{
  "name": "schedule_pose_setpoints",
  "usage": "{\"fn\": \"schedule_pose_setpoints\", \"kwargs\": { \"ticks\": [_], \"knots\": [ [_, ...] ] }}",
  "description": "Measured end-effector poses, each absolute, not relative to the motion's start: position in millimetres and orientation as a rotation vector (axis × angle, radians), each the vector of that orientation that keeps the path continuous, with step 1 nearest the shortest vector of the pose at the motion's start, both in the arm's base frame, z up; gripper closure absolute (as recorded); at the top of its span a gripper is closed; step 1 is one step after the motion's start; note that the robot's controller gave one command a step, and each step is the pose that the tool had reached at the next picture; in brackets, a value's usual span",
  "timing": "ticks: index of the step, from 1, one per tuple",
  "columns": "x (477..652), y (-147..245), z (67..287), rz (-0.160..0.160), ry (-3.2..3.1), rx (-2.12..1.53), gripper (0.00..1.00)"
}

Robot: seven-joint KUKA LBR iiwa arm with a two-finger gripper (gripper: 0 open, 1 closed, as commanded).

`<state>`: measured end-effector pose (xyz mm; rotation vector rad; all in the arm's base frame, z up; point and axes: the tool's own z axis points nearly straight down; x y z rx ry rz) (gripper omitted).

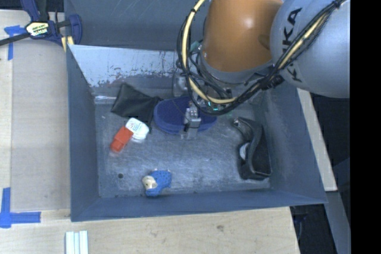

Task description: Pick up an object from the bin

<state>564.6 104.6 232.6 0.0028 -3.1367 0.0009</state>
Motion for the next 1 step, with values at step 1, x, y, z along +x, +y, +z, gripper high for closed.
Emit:
{"fn": "schedule_pose_setpoints", "kwargs": {
  "ticks": [1],
  "knots": [
    [613.5, 160.2, 66.5, 0.0, -3.123, -0.328, 0.0]
  ]
}}
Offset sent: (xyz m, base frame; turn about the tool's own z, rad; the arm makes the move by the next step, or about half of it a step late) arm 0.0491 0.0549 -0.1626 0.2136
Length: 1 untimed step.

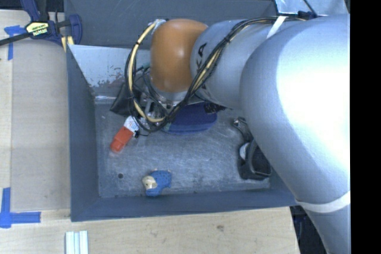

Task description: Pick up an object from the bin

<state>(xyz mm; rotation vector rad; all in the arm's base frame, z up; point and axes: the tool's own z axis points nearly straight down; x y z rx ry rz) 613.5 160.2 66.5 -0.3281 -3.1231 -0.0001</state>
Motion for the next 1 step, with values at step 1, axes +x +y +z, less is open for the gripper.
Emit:
{"fn": "schedule_pose_setpoints", "kwargs": {
  "ticks": [1],
  "knots": [
    [601.2, 229.4, 71.1, -0.007, -3.136, -0.257, 0.0]
  ]
}}
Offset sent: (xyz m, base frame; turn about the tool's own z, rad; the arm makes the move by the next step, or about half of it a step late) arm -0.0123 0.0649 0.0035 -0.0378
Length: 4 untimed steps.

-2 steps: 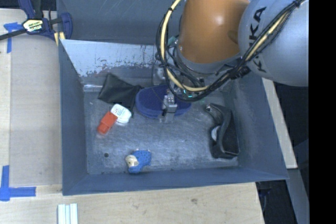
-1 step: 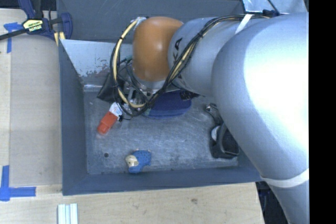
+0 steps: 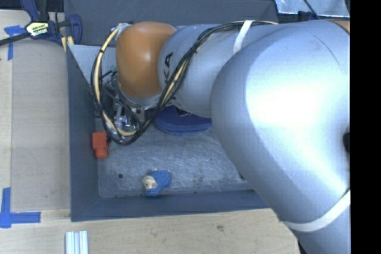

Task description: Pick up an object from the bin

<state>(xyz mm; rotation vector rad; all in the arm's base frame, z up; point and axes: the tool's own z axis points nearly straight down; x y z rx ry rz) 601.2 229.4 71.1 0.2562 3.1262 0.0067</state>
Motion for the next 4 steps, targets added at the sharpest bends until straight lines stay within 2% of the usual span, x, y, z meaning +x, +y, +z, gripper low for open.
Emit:
{"fn": "schedule_pose_setpoints", "kwargs": {
  "ticks": [1, 2, 3, 4],
  "knots": [
    [604.1, 194.9, 70.4, -0.002, 3.138, 0.133, 0.0],
    [603.9, 241.7, 70.5, 0.004, 3.109, -0.417, 0.0],
    [604.7, 241.1, 70.9, 0.004, 3.108, -0.413, 0.0],
    [605.1, 240.0, 70.8, 0.002, 3.108, -0.412, 1.0]
  ]
}}
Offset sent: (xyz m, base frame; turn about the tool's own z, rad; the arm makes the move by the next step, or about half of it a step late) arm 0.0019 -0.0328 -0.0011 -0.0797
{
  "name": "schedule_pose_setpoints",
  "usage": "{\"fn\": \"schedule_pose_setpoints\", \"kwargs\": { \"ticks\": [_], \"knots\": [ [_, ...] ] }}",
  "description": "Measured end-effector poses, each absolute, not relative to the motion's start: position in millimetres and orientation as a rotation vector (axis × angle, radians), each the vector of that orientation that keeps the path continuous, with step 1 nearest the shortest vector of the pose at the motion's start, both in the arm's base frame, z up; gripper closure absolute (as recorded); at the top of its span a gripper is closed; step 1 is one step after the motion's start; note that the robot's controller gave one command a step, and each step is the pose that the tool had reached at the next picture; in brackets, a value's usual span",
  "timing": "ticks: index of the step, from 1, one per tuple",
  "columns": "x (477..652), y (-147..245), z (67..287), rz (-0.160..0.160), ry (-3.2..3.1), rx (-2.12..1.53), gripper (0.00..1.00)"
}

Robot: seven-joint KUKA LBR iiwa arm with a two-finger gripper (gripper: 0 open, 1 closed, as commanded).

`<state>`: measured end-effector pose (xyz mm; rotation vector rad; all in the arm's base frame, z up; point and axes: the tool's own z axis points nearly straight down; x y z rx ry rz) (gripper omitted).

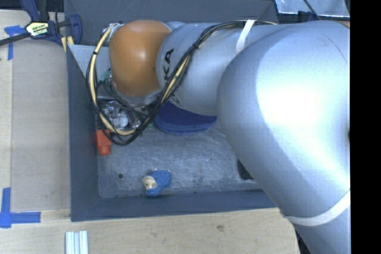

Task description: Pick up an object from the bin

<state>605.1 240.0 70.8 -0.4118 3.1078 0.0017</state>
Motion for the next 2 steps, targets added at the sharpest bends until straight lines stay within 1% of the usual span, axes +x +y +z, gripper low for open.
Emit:
{"fn": "schedule_pose_setpoints", "kwargs": {
  "ticks": [1, 2],
  "knots": [
    [606.1, 239.6, 72.3, 0.002, 3.109, -0.409, 1.0],
    [608.1, 240.1, 109.7, 0.003, 3.107, -0.406, 1.0]
  ]
}}
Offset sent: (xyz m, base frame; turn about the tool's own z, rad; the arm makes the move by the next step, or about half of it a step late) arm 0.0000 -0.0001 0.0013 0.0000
